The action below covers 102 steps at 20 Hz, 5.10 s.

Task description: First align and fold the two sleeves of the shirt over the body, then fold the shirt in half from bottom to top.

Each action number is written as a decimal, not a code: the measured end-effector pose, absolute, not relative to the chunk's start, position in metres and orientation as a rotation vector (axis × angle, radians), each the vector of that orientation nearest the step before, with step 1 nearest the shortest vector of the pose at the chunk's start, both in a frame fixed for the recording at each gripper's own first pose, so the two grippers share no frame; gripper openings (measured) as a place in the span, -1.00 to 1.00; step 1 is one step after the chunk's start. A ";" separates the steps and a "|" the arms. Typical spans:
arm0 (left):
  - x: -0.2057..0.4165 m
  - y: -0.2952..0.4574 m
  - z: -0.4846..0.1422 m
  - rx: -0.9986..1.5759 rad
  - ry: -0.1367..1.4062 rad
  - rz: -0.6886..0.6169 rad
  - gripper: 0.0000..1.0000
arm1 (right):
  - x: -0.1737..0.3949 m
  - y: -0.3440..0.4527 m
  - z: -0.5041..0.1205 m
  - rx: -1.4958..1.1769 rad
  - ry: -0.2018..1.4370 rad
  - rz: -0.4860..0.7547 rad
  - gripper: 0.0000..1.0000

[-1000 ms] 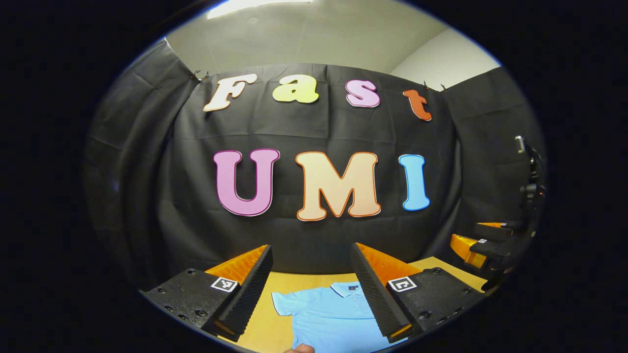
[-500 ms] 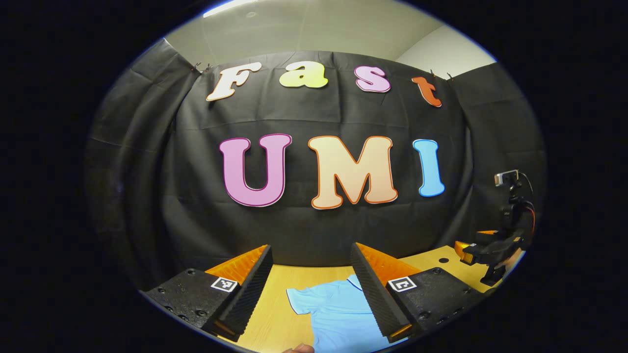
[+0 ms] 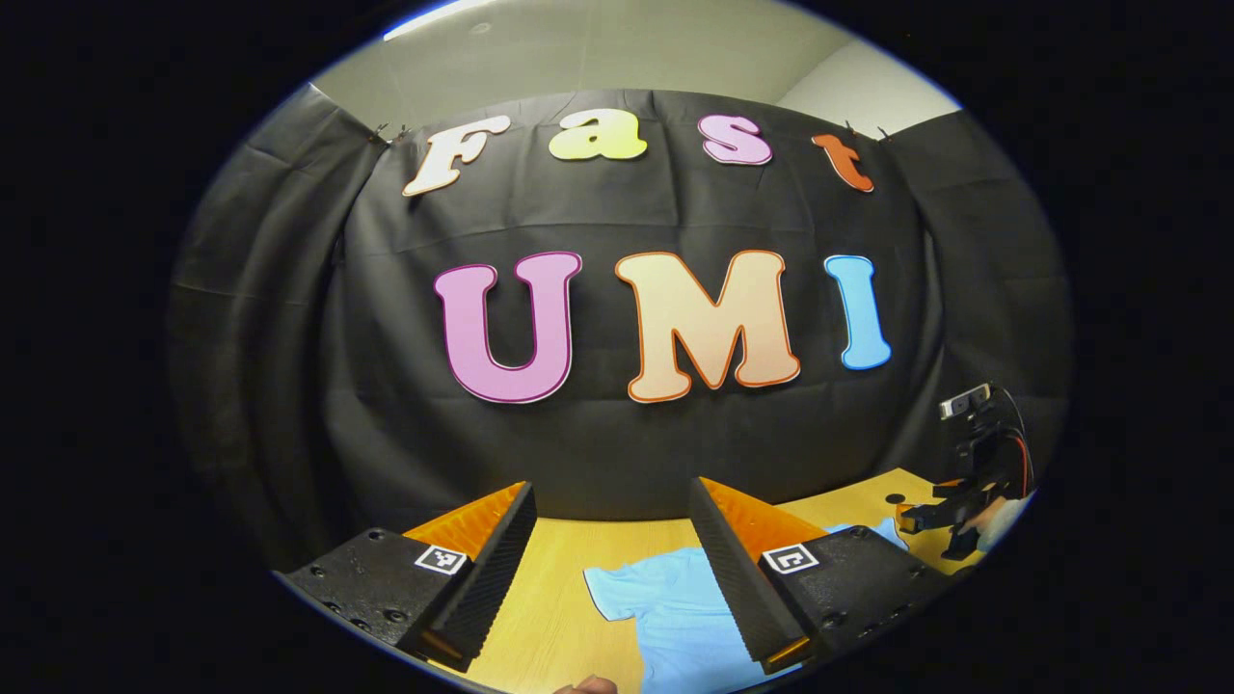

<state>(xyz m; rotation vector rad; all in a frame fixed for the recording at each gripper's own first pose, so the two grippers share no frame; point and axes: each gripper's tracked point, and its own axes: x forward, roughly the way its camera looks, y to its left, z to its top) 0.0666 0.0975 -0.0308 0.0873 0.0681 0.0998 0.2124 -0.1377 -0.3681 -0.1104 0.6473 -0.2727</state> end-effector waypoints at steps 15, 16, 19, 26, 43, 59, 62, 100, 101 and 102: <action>0.072 0.115 -0.058 0.051 0.145 0.157 0.91 | 0.200 -0.142 -0.467 0.103 0.918 -0.298 0.84; 0.072 0.115 -0.060 0.046 0.147 0.157 0.91 | 0.199 -0.138 -0.464 0.099 0.912 -0.286 0.57; 0.072 0.114 -0.063 0.033 0.159 0.158 0.89 | 0.200 -0.127 -0.461 0.112 0.906 -0.252 -0.27; 0.068 0.122 -0.065 0.022 0.164 0.177 0.92 | 0.208 -0.103 -0.440 0.166 0.864 -0.196 -0.84; 0.064 0.137 -0.088 0.011 0.199 0.184 0.89 | 0.224 0.048 -0.439 0.287 0.826 0.011 -0.84; 0.166 0.145 -0.204 -0.031 0.337 0.175 0.91 | 0.166 0.017 -0.308 0.055 0.631 0.098 0.86; 0.191 0.144 -0.236 -0.029 0.374 0.163 0.89 | 0.152 -0.004 -0.294 0.029 0.629 0.076 0.95; 0.235 0.079 -0.337 -0.168 0.643 0.094 -1.00 | 0.065 -0.076 -0.306 0.086 0.691 -0.050 0.86; 0.237 0.065 -0.328 -0.167 0.632 0.069 -1.00 | 0.063 -0.076 -0.307 0.091 0.691 -0.051 0.96; 0.239 0.052 -0.322 -0.166 0.626 0.046 -1.00 | 0.060 -0.077 -0.306 0.093 0.691 -0.052 0.96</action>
